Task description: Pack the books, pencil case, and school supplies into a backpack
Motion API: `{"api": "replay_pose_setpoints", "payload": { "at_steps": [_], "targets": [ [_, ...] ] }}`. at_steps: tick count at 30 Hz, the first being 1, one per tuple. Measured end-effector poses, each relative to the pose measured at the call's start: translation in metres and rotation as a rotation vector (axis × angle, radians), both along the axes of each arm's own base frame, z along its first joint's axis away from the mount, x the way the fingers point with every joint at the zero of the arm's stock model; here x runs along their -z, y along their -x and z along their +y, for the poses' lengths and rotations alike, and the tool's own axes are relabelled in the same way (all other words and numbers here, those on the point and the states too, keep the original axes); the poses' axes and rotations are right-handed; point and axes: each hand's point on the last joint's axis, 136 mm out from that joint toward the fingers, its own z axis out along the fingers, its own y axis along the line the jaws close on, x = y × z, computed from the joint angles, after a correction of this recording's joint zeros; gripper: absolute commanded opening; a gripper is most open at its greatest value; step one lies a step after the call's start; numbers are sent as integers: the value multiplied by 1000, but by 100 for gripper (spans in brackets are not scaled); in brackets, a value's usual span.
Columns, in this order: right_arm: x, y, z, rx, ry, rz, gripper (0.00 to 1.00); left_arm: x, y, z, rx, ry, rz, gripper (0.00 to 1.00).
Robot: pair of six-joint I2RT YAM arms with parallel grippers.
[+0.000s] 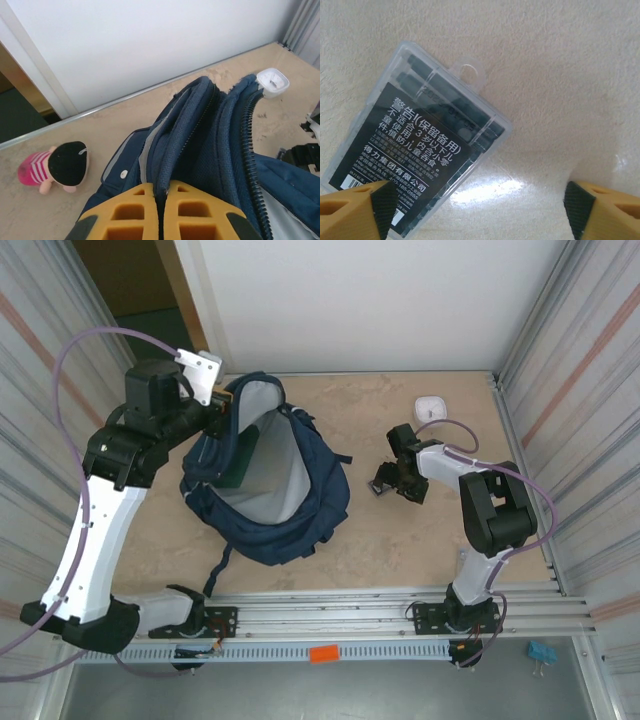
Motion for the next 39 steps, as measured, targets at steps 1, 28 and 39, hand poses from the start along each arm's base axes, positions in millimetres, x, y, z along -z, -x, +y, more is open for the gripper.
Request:
{"api": "replay_pose_setpoints", "payload": {
  "at_steps": [1,28,39],
  "targets": [
    [0,-1,0,-1,-1,-3,81,2,-2,-2,7,0,8,0],
    [-44,18,-11,-57,-3,-45,98,-43,-14,94,-256,-128,-124,0],
    [-3,3,13,-83,-21,34,95,-17,-12,101,-273,-147,-61,0]
  ]
}}
